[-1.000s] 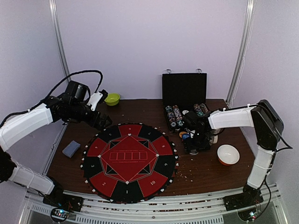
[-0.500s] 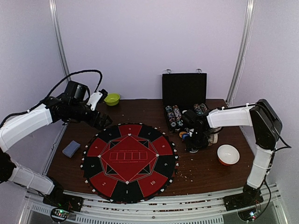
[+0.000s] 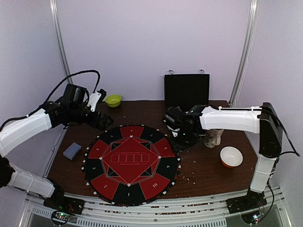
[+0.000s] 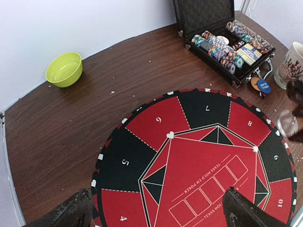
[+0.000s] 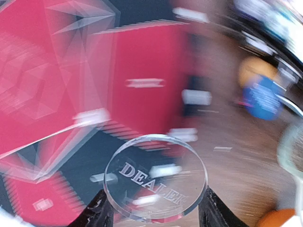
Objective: Distribute texas hold em gaming equipment
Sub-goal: Pick up the dealer button from the center of the board, then place the dealer button at position 1.
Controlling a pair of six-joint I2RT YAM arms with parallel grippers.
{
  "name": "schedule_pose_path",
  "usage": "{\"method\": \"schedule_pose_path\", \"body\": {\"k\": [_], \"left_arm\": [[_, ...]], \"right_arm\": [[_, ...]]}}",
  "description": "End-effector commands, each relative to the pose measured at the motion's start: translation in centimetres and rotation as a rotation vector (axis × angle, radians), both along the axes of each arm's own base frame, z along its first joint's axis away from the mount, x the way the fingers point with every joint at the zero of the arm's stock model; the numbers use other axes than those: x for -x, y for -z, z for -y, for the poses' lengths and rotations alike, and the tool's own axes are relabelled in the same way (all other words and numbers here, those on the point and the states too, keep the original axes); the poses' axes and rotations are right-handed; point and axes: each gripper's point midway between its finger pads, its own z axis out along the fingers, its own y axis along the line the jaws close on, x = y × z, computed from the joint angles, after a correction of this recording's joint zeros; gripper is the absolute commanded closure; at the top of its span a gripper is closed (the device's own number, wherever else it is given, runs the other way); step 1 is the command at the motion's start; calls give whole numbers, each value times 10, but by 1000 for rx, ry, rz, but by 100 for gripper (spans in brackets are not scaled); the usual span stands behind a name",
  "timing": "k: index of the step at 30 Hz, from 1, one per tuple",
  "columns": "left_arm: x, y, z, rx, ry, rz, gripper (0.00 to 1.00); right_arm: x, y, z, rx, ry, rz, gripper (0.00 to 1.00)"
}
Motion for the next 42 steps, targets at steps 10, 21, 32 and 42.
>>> {"method": "schedule_pose_path", "body": {"k": [10,21,32,42], "left_arm": [[-7,-22,-22,108,-90,54,2],[-7,-30,-27,97,-90,84,2],[-6,-31,-26,96,-81,86,2],[-7,-32,-25,92,-74,90,2]], "right_arm": [[148,50,-204,-23,-675,-106,71],[190,68,-193,96,-789,-190,70],[221,64,-179,96,-852,-299,70],[201,68,-177,151,-789,-209,27]]}}
